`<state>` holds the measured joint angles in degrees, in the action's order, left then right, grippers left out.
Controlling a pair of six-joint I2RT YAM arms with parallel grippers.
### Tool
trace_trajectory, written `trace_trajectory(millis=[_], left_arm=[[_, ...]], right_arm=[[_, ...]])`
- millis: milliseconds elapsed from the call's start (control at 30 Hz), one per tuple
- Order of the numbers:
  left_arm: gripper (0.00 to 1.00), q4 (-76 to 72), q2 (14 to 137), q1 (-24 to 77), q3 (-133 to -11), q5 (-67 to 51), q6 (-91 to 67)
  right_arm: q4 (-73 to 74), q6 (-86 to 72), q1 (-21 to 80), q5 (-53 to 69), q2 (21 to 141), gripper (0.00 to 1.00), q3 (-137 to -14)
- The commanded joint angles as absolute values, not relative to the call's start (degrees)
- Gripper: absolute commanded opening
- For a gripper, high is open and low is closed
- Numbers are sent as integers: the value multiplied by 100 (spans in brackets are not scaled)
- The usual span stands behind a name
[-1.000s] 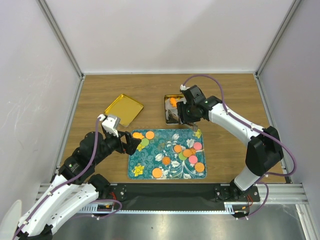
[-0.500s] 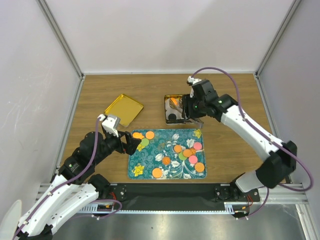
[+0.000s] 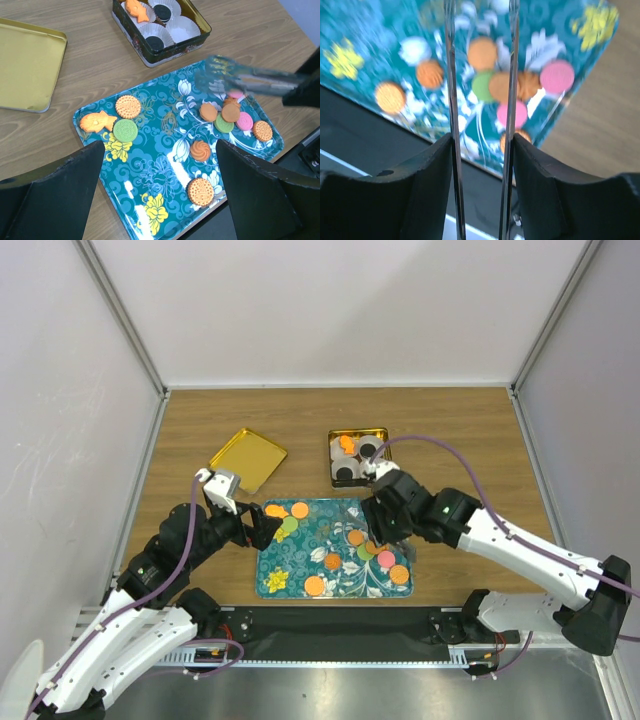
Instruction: Pack the cookies
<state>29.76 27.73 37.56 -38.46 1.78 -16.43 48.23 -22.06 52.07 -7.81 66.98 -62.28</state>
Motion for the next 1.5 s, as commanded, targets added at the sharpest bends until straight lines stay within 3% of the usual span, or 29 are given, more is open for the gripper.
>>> trace_trajectory(millis=[0, 1467], left_arm=[[100, 2865, 2777, 3797, -3990, 150, -1608], [100, 2874, 2751, 3814, -3990, 167, -1608]], right_arm=[[5053, -2627, 5649, -1405, 6530, 54, -6144], [5019, -2549, 6108, -1213, 7119, 56, -5766]])
